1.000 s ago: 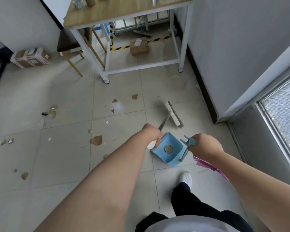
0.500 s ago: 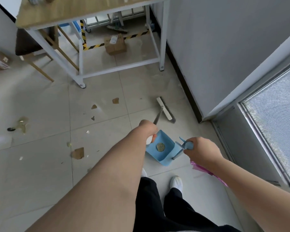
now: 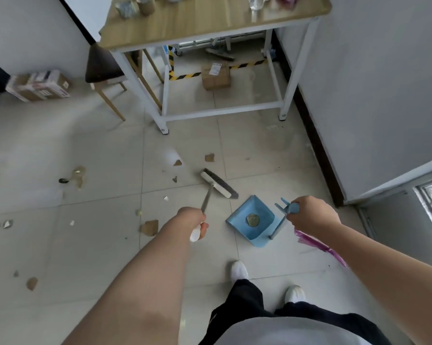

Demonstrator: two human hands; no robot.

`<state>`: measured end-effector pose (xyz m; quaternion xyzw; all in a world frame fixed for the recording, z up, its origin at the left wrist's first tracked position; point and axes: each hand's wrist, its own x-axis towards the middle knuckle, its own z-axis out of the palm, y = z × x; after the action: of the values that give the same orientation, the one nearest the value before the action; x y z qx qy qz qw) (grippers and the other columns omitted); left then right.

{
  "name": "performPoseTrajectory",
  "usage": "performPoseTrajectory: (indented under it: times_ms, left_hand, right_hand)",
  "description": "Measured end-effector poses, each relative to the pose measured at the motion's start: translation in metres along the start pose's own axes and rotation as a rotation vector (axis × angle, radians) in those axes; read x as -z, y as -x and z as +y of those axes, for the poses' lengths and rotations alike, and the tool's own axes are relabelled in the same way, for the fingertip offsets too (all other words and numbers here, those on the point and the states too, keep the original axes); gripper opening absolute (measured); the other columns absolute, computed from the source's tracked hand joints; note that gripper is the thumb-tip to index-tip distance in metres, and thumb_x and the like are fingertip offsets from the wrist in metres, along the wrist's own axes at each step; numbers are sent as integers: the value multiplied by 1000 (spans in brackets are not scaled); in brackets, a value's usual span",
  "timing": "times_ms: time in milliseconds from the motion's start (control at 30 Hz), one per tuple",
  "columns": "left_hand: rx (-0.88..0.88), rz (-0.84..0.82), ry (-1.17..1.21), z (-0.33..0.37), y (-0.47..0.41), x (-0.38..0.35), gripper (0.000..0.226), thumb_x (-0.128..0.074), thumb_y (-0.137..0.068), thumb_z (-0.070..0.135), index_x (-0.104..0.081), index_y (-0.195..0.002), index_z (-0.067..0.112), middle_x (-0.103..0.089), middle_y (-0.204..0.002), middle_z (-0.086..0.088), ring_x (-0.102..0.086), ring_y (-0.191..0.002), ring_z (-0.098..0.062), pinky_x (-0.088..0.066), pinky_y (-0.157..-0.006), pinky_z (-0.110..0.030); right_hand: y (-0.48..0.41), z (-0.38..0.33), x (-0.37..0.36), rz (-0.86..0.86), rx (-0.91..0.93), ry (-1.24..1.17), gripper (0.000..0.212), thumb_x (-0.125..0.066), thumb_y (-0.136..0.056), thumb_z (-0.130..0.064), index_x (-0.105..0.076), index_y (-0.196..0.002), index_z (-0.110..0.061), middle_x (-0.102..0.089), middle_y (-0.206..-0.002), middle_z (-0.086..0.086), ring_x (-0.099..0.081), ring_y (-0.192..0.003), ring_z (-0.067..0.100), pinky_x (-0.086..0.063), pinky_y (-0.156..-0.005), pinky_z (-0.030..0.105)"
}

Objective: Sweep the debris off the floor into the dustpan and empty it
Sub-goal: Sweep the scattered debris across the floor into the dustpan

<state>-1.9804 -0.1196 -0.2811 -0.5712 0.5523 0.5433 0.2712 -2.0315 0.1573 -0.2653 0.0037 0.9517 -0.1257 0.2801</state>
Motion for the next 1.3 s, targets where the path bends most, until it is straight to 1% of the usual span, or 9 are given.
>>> performPoseTrajectory:
  times_ms: [133, 233, 367, 567, 800, 1000, 1067, 1133, 1300]
  left_hand:
    - [-49, -41, -38, 21, 10, 28, 16, -41, -101, 1, -48, -86, 2, -60, -94, -20, -39, -22, -12, -30, -33, -10]
    - [-199, -46, -115, 47, 16, 34, 16, -46, -99, 5, -59, -102, -2, -64, -120, -22, -48, -45, -12, -38, -32, -14]
    - [-126, -68, -63, 69, 16, 33, 4, -51, -96, 2, -53, -96, 6, -56, -80, -16, -43, -27, -11, -34, -33, -10]
    - [-139, -95, -30, 122, -1, -6, 12, -54, -96, 5, -52, -108, 8, -58, -76, -17, -43, -27, -13, -34, -35, -10]
    - [-86, 1, 69, 175, -41, -53, 15, -51, -90, -5, -58, -98, 5, -56, -97, -18, -51, -66, -22, -38, -36, -13]
    - [9, 111, 182, 169, -64, -9, 23, -46, -97, 2, -48, -75, 8, -55, -73, -10, -50, -48, -17, -34, -30, -9]
    - [32, 155, 138, 155, -57, 15, 12, -45, -98, 5, -55, -92, 1, -55, -69, -8, -48, -33, -14, -35, -29, -15]
    - [101, 176, 172, 130, -53, 39, 22, -42, -98, 7, -52, -116, -3, -58, -73, -11, -44, -33, -11, -35, -33, -18]
    - [187, 206, 407, 59, -24, 78, 24, -43, -99, 6, -49, -122, 3, -55, -81, -13, -41, -52, -9, -35, -34, -10]
  right_hand:
    - [-18, -35, 7, 6, 30, 27, 10, -57, -81, -22, -67, -82, -21, -66, -71, 0, -63, -65, 20, -42, -49, 23]
    - [-31, -54, 9, 26, 59, 62, 10, -57, -83, -22, -66, -86, -21, -65, -73, -1, -61, -66, 19, -42, -50, 23]
    - [-55, -73, 15, 13, 98, 89, 11, -57, -82, -24, -66, -87, -20, -66, -75, 0, -63, -68, 21, -51, -57, 26]
    - [-109, -92, 41, -24, 150, 80, 12, -56, -83, -24, -67, -88, -21, -66, -76, 0, -64, -69, 21, -55, -61, 30]
    - [-176, -102, 76, -161, 293, 112, 11, -58, -84, -27, -69, -86, -27, -67, -78, -3, -64, -72, 19, -48, -53, 24]
    - [-203, -130, 85, -210, 407, 219, 13, -54, -84, -23, -67, -83, -21, -65, -73, -1, -61, -67, 20, -39, -48, 22]
    - [-205, -145, 84, -218, 449, 261, 12, -54, -83, -24, -66, -83, -20, -65, -72, -1, -61, -67, 21, -40, -48, 23]
    - [-204, -162, 81, -234, 501, 296, 11, -56, -82, -25, -65, -85, -21, -65, -75, -1, -62, -70, 21, -43, -51, 24]
    - [-183, -196, 68, -247, 608, 373, 10, -55, -78, -21, -64, -82, -19, -64, -71, 0, -62, -65, 20, -42, -49, 24]
